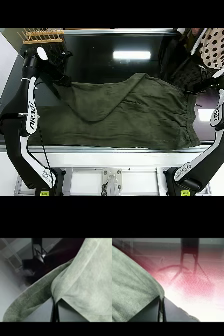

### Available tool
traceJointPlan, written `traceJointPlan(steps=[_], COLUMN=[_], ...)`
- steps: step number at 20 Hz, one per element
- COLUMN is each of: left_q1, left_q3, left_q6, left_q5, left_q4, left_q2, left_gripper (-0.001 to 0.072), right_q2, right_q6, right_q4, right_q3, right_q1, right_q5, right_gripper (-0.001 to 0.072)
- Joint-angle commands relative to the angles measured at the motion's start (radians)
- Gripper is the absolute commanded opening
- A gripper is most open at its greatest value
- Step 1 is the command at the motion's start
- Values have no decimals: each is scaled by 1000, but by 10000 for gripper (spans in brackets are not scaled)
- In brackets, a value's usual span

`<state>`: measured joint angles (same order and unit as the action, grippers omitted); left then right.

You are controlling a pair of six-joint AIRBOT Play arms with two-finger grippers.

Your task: Fold the clothes and pants, and hang the long-sleeved shirts on hangers.

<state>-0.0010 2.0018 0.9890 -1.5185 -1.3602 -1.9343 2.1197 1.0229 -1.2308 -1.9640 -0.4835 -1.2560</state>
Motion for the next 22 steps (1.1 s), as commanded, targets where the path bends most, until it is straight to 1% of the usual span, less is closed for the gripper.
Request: traceJointPlan(steps=[1, 3, 6, 8, 9, 11, 13, 14, 17, 19, 22], left_q1=[1, 2, 2, 2, 3, 5, 5, 7, 40, 73, 110], left_q3=[1, 1, 1, 1, 1, 1, 1, 1, -16, -99, -314], left_q6=[-1, 0, -1, 5, 23, 34, 42, 52, 156, 188, 190], left_q5=[3, 41, 151, 233, 279, 369, 414, 417, 418, 451, 552], left_q4=[-10, -39, -129, -189, -213, -263, -327, -360, -377, -376, -373], left_q2=[0, 0, 12, 40, 59, 107, 146, 159, 188, 235, 355], left_gripper=[7, 7, 6, 6, 5, 5, 5, 5, 3, 1, 1], right_q2=[-23, -62, -142, -202, -235, -298, -356, -380, -444, -468, -488], right_q6=[6, 6, 25, 25, 30, 57, 80, 93, 140, 142, 142], right_q4=[1, -11, -77, -103, -111, -140, -188, -204, -256, -264, -270], right_q3=[-1, -1, -1, -1, -1, -1, -1, -1, 0, 1, 2], right_q1=[1, 1, 1, 1, 1, 1, 1, 1, 1, 1, 1], right_q5=[2, 3, 3, 2, 2, 2, -1, -1, -14, -50, -100], right_gripper=[50, 50, 49, 49, 49, 49, 48, 48, 46, 46, 46])
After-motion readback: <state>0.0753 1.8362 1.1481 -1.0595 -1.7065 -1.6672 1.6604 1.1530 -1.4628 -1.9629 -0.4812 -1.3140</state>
